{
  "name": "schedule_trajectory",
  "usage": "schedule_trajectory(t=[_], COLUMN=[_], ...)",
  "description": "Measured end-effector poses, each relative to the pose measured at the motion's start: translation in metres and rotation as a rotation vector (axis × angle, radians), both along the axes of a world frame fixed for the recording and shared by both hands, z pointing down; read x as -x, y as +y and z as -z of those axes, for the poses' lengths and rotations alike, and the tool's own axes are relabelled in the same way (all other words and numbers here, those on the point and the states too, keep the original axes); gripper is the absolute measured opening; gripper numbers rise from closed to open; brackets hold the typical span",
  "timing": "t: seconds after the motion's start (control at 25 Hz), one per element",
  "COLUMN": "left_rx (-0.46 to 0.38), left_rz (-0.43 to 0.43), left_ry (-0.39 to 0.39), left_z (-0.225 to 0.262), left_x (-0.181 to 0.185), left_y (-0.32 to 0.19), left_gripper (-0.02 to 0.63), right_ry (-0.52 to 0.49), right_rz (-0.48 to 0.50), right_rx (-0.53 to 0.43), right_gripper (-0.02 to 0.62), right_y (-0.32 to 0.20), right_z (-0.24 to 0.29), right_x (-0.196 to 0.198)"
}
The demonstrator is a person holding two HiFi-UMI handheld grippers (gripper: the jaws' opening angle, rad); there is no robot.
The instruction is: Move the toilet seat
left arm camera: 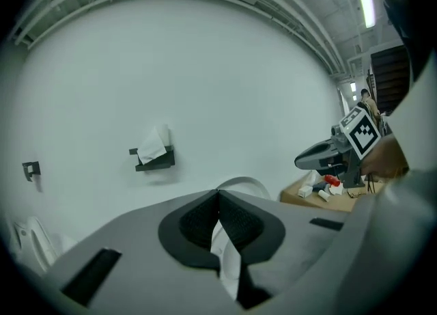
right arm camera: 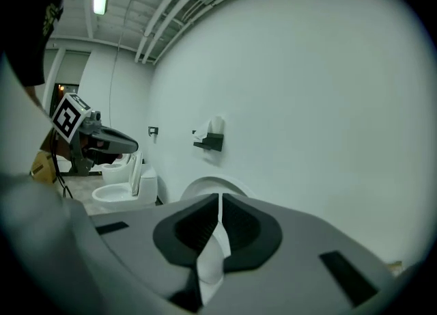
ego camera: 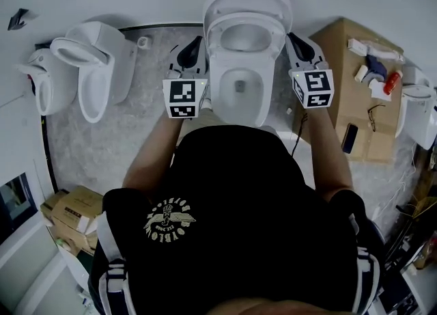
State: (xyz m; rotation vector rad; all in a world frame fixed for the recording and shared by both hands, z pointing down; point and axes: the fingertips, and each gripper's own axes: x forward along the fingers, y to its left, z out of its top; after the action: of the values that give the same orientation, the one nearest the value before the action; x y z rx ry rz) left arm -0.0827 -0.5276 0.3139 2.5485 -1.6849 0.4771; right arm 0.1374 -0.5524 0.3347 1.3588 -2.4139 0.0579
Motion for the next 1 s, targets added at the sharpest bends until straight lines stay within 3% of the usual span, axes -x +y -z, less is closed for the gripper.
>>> schedule_trajectory(t=[0.48, 0.8, 1.0], left_rx=[-0.143, -0.156, -0.157], left_rz=[-0.048, -0.038, -0.012], left_ry=[0.070, 0.035, 0.010], left_z=[0.102, 0.110, 0.111], left_x=[-0.040, -0.055, -0.052], left_y=[0.079, 0.128, 0.146], left_gripper=[0.025, 0.025, 0.025], right_ry=[-0.041, 0.026, 0.013], right_rz=[0.006, 0.051, 0.074], right_rx=[-0.096, -0.108, -0.108], right_gripper=[0.030, 0.029, 0.029], right_y=[0.087, 0.140, 0.153], right_z=[0.088, 0.087, 0.086], right_x=[-0.018, -0.014, -0.009])
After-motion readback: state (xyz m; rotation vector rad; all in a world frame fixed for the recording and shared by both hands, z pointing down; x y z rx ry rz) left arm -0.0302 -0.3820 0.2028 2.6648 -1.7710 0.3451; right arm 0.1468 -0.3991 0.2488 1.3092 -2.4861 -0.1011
